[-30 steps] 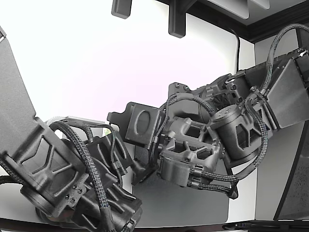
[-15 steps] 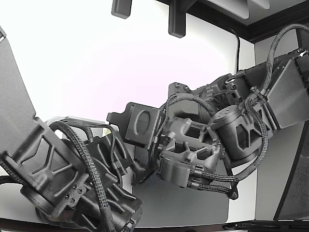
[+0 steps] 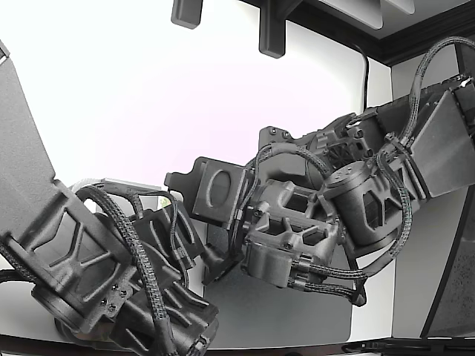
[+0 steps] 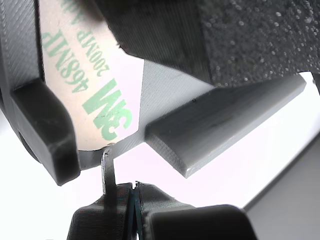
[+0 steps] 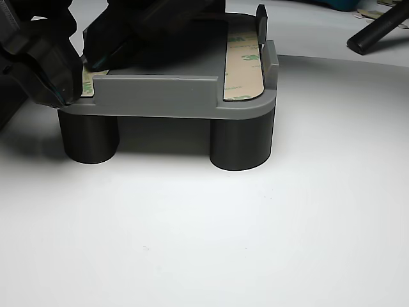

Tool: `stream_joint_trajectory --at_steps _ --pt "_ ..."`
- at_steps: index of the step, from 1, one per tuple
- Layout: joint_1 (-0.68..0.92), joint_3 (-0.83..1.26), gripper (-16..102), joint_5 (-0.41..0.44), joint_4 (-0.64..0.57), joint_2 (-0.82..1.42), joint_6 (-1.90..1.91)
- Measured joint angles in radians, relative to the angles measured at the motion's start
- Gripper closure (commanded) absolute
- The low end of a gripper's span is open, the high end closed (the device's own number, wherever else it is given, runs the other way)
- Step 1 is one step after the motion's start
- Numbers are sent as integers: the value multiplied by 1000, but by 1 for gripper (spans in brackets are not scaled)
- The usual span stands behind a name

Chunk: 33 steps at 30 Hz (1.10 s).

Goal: Peel off protective film from adhesive tape.

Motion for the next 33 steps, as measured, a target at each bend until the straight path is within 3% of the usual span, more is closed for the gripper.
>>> stream_joint_trajectory --at_steps 33 --pt "5 -12 96 6 9 -12 2"
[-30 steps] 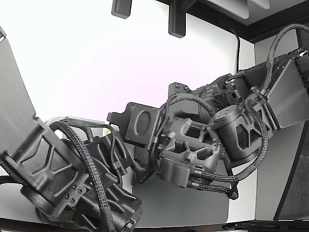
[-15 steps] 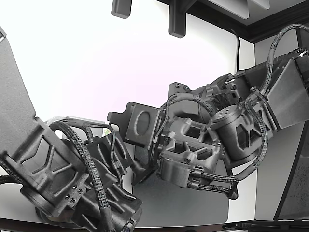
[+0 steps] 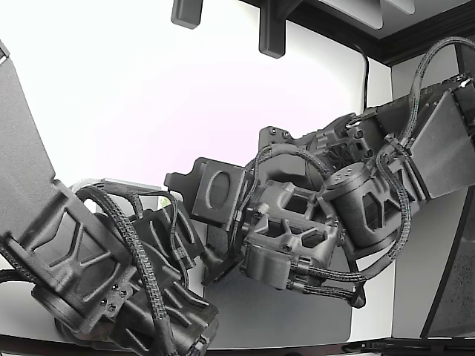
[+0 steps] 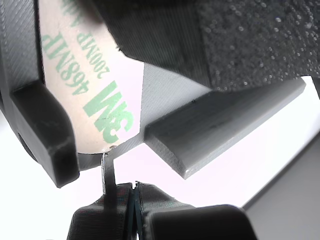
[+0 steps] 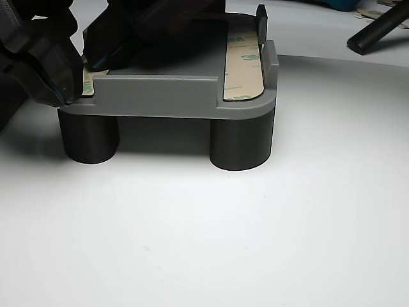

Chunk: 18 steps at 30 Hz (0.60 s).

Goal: Peel off protective film from adhesive tape.

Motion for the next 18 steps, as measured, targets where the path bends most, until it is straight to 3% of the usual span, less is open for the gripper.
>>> stream_joint_trajectory --at_steps 18 --pt "3 -5 96 2 5 -8 12"
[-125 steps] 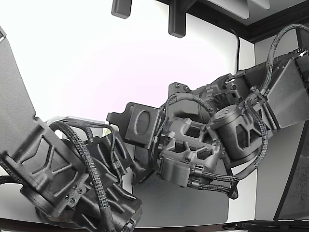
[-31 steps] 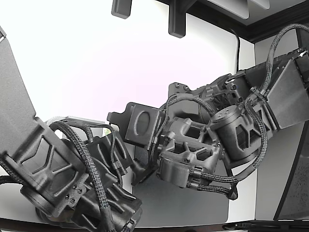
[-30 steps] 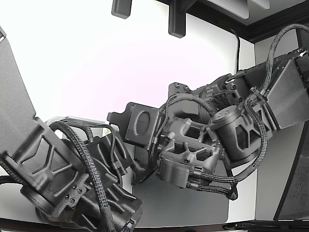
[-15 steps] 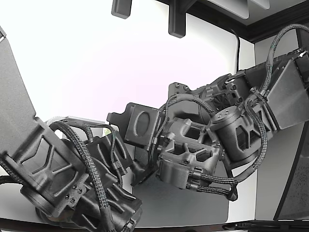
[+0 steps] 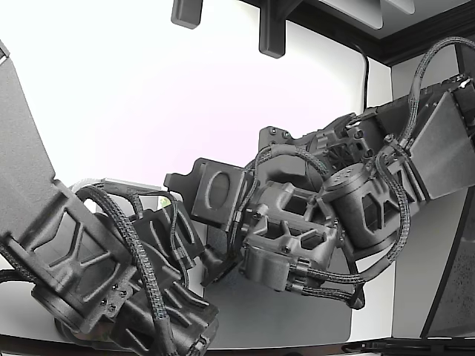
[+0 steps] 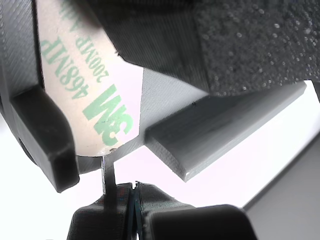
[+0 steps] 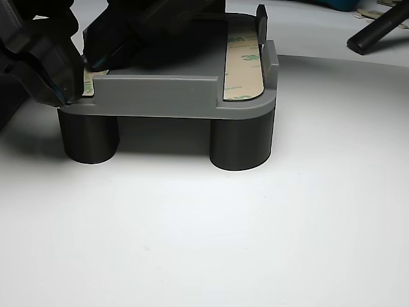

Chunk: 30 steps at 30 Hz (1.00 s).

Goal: Peel off protective film from adhesive tape.

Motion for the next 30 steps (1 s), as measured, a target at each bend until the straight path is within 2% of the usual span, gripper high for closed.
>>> stream_joint_trajectory --at_steps 30 --pt "8 -8 96 2 6 -6 17"
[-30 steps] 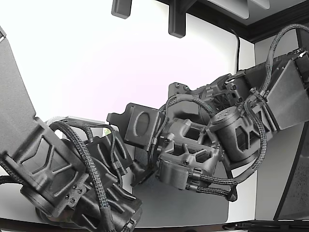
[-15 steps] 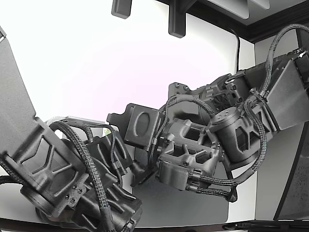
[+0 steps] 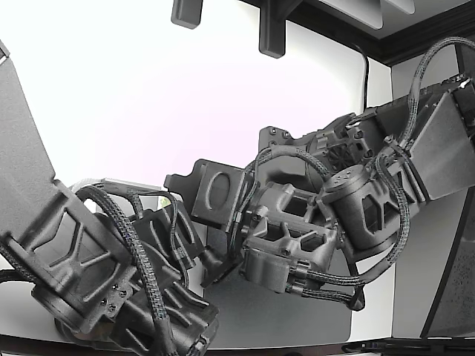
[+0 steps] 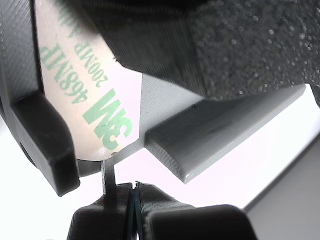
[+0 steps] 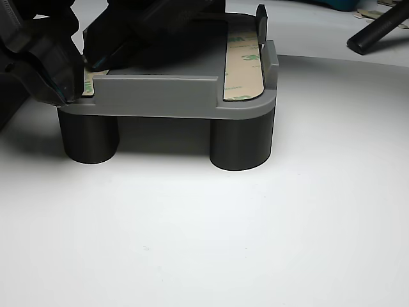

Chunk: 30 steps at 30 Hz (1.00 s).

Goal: Peel off protective film from adhesive tape.

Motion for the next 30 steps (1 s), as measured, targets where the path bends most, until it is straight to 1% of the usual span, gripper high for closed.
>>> stream_joint_trajectory --at_steps 30 --pt "0 -14 96 0 9 -2 -8"
